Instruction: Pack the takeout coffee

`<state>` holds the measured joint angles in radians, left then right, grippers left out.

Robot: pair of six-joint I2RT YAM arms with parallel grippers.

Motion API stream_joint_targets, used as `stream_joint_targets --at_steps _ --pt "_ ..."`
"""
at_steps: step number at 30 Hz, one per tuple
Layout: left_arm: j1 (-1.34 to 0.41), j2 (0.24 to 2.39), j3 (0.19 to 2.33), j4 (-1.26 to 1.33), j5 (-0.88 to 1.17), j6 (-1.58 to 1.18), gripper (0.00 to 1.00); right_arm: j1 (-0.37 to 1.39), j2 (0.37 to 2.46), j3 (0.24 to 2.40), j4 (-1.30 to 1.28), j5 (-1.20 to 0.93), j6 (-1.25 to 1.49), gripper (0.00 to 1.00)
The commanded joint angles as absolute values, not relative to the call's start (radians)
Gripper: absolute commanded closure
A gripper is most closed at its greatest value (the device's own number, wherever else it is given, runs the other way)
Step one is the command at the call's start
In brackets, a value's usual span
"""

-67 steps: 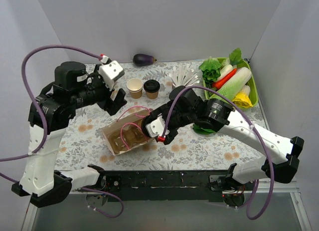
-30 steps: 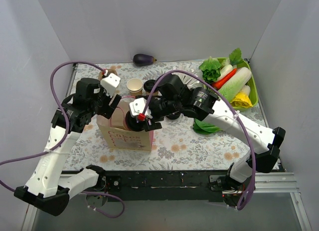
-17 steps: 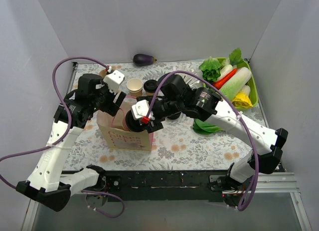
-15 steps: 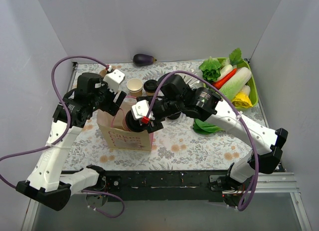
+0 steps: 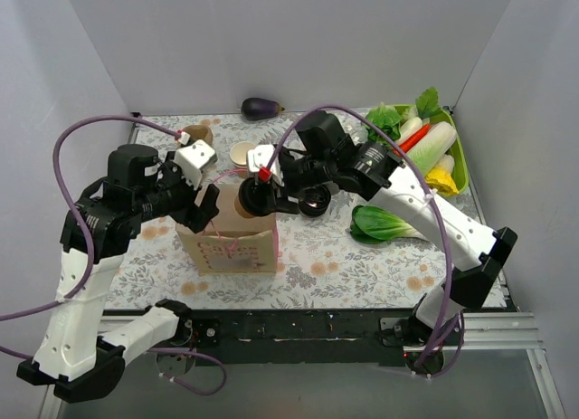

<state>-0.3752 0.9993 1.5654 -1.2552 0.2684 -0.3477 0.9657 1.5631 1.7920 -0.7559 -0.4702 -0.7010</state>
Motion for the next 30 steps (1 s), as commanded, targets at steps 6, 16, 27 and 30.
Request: stream_joint_targets --at_steps 6,16,27,30 --pt "-0.338 1.038 1.860 -1.048 -0.205 -0.362 0.28 0.950 1.742 2.008 -0.719 -0.508 -0.517 0.99" --pt "-0.331 1.106 2.010 -0.936 -0.321 -0.308 0.22 0.989 1.818 2.036 -0.754 -0.428 -0.608 0.99" --pt "-0.330 1.037 1.769 -0.858 -0.244 -0.325 0.20 1.149 1.485 1.533 -0.690 -0.313 -0.905 0.99" --pt "-0.330 1.019 1.685 -0.835 -0.213 -0.345 0.19 1.149 1.433 1.484 -0.741 -0.292 -0.975 0.99"
